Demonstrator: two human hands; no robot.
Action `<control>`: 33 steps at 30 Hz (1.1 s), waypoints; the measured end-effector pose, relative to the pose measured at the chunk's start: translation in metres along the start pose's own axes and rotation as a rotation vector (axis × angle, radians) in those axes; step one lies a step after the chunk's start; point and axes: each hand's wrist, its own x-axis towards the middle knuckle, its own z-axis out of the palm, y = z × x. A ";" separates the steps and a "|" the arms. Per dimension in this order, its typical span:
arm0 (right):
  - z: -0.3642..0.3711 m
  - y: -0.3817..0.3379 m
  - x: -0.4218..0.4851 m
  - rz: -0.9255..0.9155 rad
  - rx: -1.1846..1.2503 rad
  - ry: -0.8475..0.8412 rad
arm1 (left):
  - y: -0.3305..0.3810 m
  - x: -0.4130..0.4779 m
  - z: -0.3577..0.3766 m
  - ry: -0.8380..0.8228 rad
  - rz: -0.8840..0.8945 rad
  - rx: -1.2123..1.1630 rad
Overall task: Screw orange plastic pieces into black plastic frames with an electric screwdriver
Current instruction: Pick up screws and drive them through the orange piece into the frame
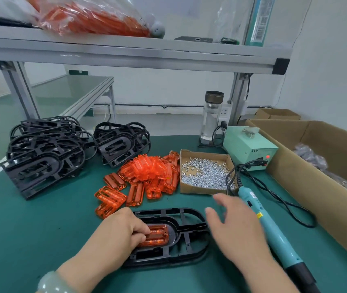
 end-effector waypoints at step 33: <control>-0.036 0.006 0.038 0.502 1.921 -0.387 | 0.017 -0.008 -0.005 -0.129 0.026 0.098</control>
